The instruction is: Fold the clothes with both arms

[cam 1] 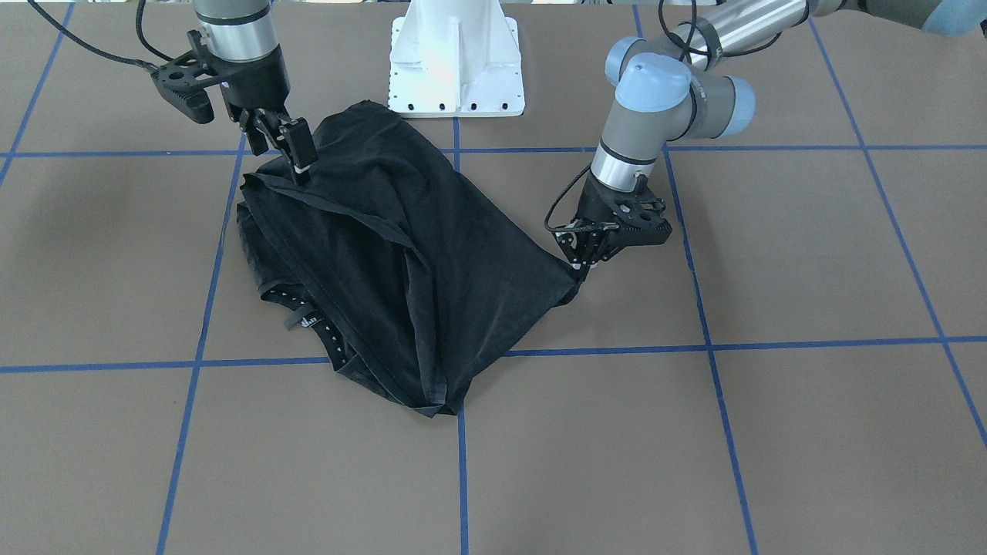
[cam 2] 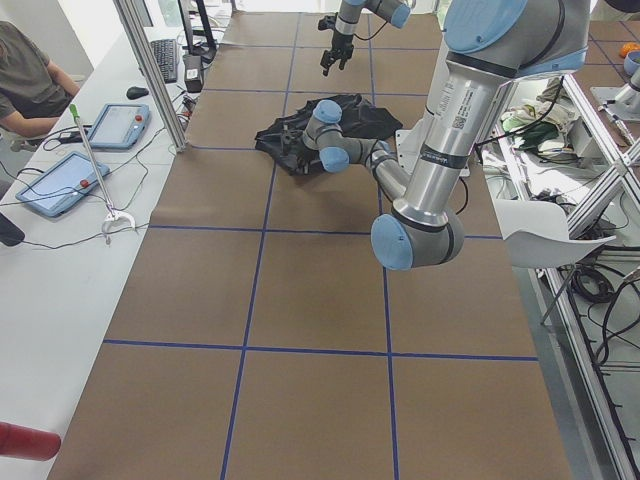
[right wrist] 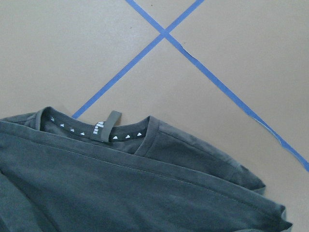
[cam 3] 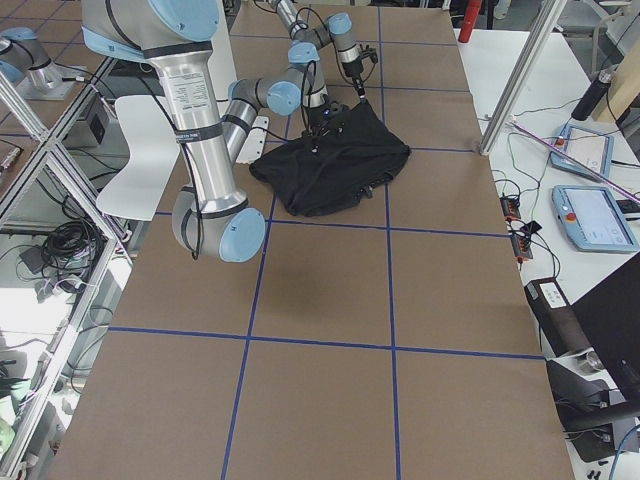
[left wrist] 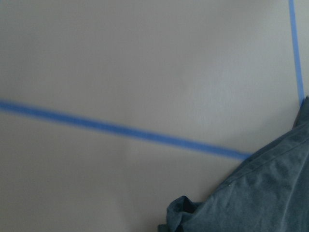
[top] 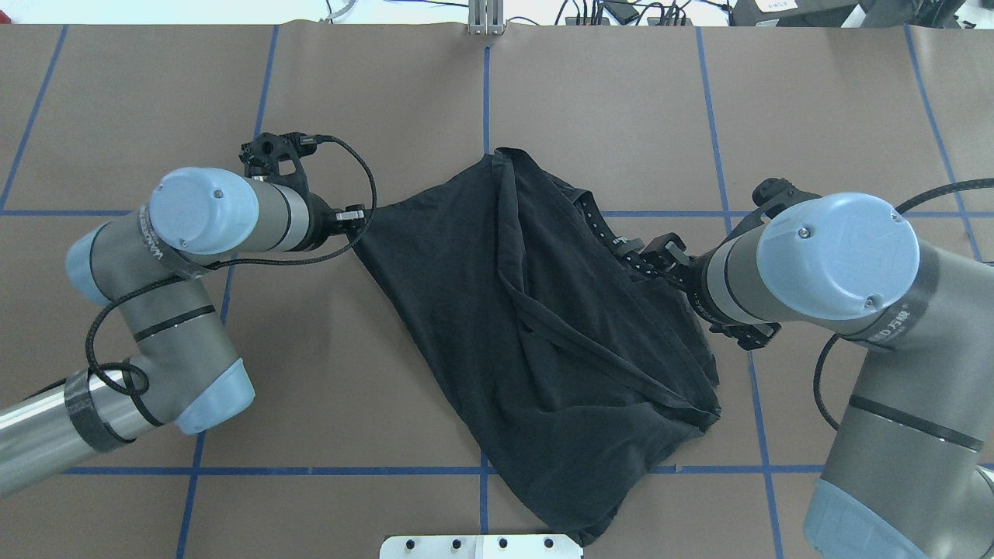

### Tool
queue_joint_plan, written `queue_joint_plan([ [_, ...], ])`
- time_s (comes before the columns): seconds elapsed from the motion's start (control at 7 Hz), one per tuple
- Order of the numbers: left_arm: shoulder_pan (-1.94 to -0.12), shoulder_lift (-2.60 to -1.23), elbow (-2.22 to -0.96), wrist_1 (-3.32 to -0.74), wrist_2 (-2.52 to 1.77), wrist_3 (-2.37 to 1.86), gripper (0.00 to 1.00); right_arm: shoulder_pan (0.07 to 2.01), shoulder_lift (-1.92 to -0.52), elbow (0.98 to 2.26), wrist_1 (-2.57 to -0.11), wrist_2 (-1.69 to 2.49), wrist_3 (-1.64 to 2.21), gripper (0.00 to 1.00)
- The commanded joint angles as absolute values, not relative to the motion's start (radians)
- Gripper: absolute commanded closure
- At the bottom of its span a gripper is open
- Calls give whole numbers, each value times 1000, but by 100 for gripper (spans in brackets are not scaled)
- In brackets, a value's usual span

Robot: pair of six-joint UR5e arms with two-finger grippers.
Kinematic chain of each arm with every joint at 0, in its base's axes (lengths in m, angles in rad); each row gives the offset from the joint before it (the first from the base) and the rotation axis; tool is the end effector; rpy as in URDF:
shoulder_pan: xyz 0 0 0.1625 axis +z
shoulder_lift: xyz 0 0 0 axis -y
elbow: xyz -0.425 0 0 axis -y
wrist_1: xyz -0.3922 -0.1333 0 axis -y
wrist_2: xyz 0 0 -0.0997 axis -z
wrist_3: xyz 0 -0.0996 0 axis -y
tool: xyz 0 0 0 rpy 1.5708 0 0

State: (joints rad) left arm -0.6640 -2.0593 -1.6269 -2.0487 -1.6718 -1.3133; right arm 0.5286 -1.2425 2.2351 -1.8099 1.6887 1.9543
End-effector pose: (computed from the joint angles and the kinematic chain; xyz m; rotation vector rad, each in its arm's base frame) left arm 0.4528 -0.5109 0.3012 0.3735 0.9604 -0.3185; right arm -0.3633 -0.3530 0.2403 -0.0592 -0.7819 0.8222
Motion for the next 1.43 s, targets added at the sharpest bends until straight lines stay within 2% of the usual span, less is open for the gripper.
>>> queue_joint_plan([
  [0.0, -785, -2290, -1263, -2222, -1675, -1252, 100, 531, -1243, 2237, -1810, 1689, 1954, 0],
  [0.29, -840, -2541, -832, -2423, -1675, -1223, 100, 531, -1241, 2238, -1809, 1689, 1954, 0],
  [0.43, -850, -2575, -765, -2463, -1674, -1212, 97, 526, -1241, 2234, -1809, 1689, 1956, 0],
  [0.57, -860, -2574, -779, -2464, -1675, -1209, 1, 525, -1241, 2218, -1807, 1687, 1953, 0],
  [0.71, -856, -2528, -884, -2447, -1675, -1209, 0, 511, -1215, 2156, -1768, 1686, 1959, 0],
  [0.86, -853, -2438, -1042, -2387, -1680, -1212, 0, 462, -1185, 2120, -1714, 1660, 1979, 0],
  [1.14, -854, -2256, -1298, -2318, -1773, -1219, 0, 320, -1181, 2114, -1712, 1536, 2171, 0],
  [1.29, -854, -2223, -1346, -2313, -1775, -1223, 0, 270, -1178, 2096, -1707, 1446, 2265, 0],
])
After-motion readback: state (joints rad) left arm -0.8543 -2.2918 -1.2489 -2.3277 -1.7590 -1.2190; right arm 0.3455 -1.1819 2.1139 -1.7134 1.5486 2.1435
